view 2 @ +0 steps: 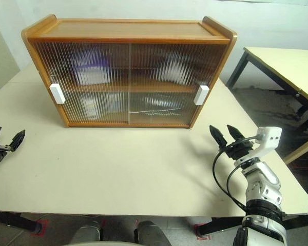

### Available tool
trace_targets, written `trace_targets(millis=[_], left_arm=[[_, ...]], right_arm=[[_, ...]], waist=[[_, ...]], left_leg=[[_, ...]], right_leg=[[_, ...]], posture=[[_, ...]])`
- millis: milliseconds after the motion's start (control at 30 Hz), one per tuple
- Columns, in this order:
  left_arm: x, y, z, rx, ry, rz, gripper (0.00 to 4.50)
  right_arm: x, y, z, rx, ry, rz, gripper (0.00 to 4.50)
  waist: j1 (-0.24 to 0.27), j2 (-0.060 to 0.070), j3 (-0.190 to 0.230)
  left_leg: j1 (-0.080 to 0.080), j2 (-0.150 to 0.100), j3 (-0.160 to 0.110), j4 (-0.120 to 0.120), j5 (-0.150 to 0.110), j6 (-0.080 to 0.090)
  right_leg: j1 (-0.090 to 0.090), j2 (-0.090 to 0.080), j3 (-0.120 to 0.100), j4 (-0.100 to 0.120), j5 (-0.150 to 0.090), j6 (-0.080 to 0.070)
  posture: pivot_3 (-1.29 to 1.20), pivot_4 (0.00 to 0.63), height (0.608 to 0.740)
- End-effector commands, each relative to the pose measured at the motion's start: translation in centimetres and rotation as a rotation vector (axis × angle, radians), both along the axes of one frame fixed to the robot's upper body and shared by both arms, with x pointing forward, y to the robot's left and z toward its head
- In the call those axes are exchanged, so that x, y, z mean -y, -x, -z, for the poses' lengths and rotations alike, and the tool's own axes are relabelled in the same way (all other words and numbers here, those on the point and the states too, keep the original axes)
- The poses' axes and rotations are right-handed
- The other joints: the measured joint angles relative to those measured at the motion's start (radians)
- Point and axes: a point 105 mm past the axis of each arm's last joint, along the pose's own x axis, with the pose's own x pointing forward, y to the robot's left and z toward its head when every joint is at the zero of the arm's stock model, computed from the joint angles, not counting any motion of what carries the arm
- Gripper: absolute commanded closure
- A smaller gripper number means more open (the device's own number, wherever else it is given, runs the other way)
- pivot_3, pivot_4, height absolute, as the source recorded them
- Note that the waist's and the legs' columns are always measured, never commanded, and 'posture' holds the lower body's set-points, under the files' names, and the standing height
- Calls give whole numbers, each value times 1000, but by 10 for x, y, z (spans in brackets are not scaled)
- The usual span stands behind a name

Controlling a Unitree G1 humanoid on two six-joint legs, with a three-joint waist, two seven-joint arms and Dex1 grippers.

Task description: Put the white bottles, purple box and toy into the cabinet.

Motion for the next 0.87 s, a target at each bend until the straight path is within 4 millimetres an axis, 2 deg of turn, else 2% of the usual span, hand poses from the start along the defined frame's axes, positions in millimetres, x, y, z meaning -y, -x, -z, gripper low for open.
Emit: trace_targets(millis=[33, 100, 267, 400, 500, 633, 733, 867], left_arm=[[4, 1, 9, -26, 6, 17, 0], [3, 0, 7, -29, 5, 26, 0], [-5, -7, -2, -36, -33, 44, 0], [-9, -10, -8, -34, -34, 69, 0], [-5, -14, -11, -25, -37, 82, 0], [13, -18, -5, -30, -31, 127, 0], [13, -18, -5, -42, -41, 139, 0], [7, -22, -14, -24, -45, 124, 0]], right_arm=[[5, 5, 7, -10, 11, 26, 59], [7, 5, 5, 4, 12, 32, 59], [2, 2, -2, 39, 13, 13, 59], [-18, -2, 2, 50, 24, -47, 59], [-23, -3, 0, 63, 19, -62, 59], [-20, -4, 5, 42, 21, -62, 59], [-23, -5, 6, 47, 22, -68, 59], [-26, -4, 10, 54, 16, -57, 59]], waist=[[-2, -1, 1], [-5, -2, 4], [-8, -4, 5], [-14, -4, 5], [-20, -3, 5], [-20, -4, 5], [-24, -4, 5], [-29, -5, 4]], left_leg=[[0, 0, 0, 0, 0, 0], [1, 0, 0, 1, 0, 0], [2, 2, -1, 0, 0, 0], [2, 3, -1, 0, 0, 0], [1, 2, -1, 0, 0, 0], [0, 1, 0, 0, 0, 0], [0, 1, 0, 1, 0, 0], [1, 1, -1, 1, 0, 0]], right_leg=[[0, 0, 0, 0, 0, 0], [1, 0, 0, 0, 0, 0], [1, 0, -1, 1, 1, -2], [0, 0, -1, 1, 2, -4], [0, 1, -1, 0, 2, -4], [0, 0, -1, 0, 1, -2], [0, 0, -1, 0, 1, -1], [0, 1, -2, 0, 2, -1]], posture=[[-26, 33, 740], [-48, 45, 740], [-49, 30, 740], [-70, 29, 740], [-68, 33, 740], [-70, 22, 740], [-77, 22, 740], [-90, 9, 740]])
